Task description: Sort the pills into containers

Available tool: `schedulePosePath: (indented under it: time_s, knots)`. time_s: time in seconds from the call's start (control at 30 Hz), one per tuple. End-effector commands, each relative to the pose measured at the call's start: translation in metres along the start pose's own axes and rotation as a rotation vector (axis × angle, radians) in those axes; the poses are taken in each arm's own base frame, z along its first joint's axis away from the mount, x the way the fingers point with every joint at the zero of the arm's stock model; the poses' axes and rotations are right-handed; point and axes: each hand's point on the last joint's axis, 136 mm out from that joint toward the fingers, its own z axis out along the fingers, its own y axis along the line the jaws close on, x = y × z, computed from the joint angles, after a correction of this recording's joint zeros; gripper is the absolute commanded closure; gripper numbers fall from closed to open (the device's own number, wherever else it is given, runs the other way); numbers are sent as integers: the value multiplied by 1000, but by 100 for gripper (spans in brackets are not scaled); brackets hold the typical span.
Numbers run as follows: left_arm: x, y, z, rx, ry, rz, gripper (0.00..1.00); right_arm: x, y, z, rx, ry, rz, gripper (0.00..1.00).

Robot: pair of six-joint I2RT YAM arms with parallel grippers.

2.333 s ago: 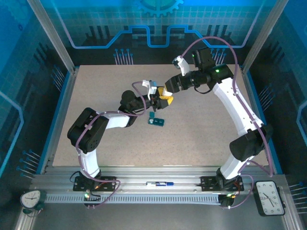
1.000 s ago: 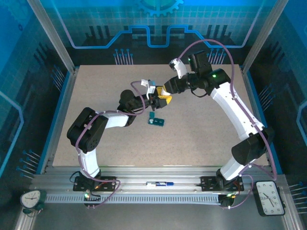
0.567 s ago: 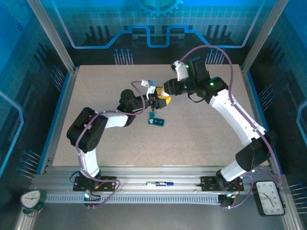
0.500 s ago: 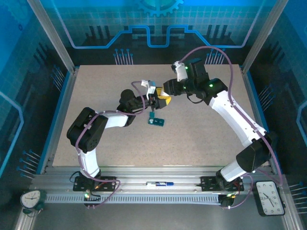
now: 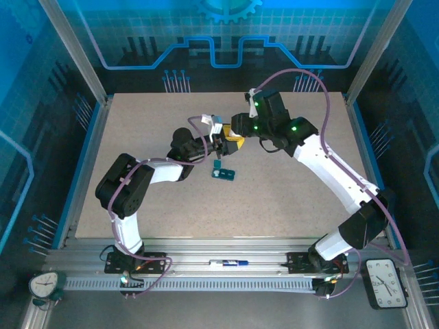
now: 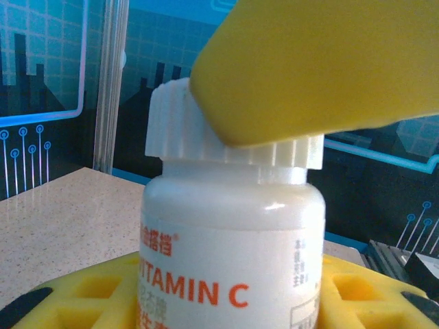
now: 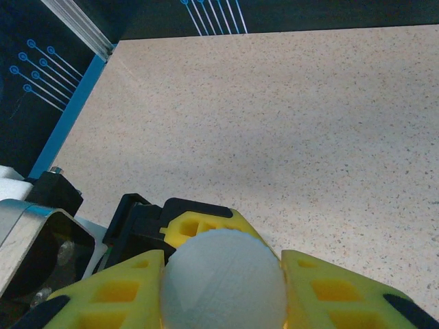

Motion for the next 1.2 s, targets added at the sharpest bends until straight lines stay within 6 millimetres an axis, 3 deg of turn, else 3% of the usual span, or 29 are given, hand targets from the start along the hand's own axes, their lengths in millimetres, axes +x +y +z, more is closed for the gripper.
schedulePosePath:
  time_s: [0.0,0.37,0.67,0.77,0.93,1.17]
  knots:
    - [-42,-6,2,-12,-120,117,100,43,10,11,-12,157,-3,60]
    - [-31,-1,1,-25,-102,101,100,15,12,-4,-34,112,4,51]
    - [-25,-2,0,-21,-89,94,100,-11,15,-26,-65,51,-18,22]
    - [-24,-3,0,-14,-85,92,100,-16,17,-35,-88,38,-39,16]
    - [-23,-7,-1,0,-79,89,100,-27,10,-46,-118,-2,-87,15]
    - [-26,-14,0,43,-69,77,100,-40,9,-53,-298,-27,-237,16]
